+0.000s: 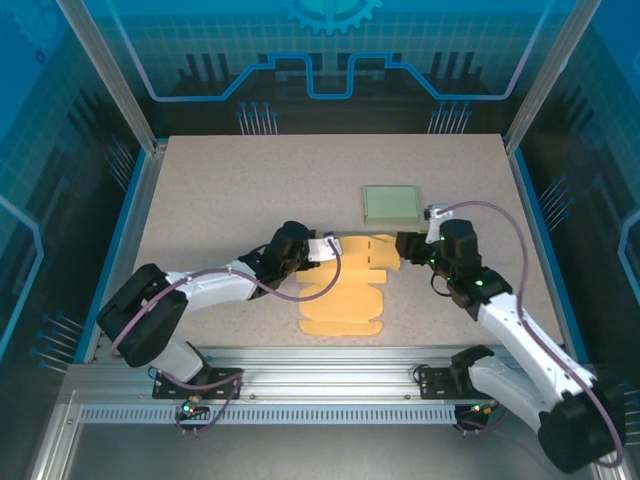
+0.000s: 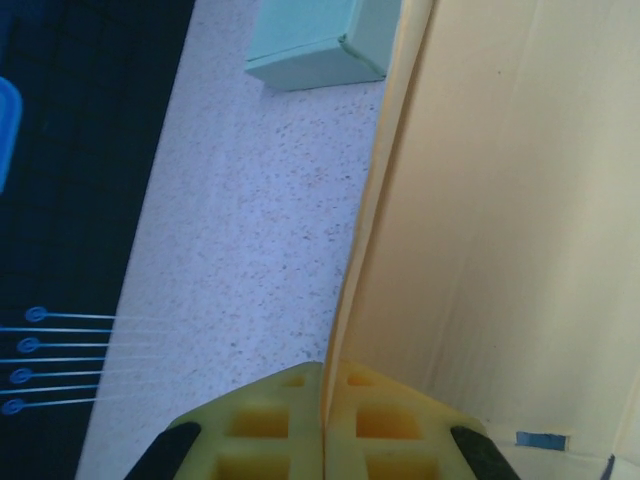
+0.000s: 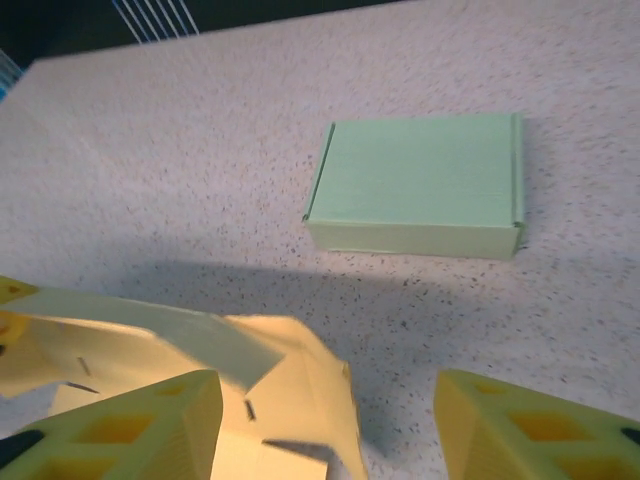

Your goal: Fold the paper box

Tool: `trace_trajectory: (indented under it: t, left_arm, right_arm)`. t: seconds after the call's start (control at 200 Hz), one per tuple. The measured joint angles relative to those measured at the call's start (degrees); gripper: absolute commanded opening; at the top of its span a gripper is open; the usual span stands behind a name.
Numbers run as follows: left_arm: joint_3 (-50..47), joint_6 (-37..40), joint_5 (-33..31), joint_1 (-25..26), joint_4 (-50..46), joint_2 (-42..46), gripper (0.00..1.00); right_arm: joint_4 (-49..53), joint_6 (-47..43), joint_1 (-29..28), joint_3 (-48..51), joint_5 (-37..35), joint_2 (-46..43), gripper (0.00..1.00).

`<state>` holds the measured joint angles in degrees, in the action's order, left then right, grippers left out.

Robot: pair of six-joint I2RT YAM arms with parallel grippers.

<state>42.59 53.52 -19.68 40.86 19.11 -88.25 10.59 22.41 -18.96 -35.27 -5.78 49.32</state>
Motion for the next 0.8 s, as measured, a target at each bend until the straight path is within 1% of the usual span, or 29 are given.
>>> trace_trajectory:
  t: [0.105,0.225,0.38,0.55,0.8]
  left_arm:
    - [-0.02,0.20,-4.13,1.95,5.03,-2.01,0.00]
    - [-0.02,0.92,-7.45,3.39,10.86,-4.79,0.00]
    - [-0.02,3.91,-10.84,5.35,18.10,-9.20,0.00]
    - [-0.83,8.26,-13.66,7.37,27.32,-13.44,0.00]
    - [-1.33,10.10,-14.80,7.76,31.95,-15.13,0.00]
  right_arm:
    - [4.81,3.76,0.61,-1.22,0.90,-4.42,0.58]
    - [8.31,8.15,0.66,-2.73,3.52,-4.74,0.58]
    - [12.20,12.17,0.66,-6.47,6.88,-0.74,0.60]
    - [13.40,12.76,0.66,-10.75,9.66,3.67,0.61]
    - [13.42,12.72,0.66,-13.62,11.89,9.66,0.61]
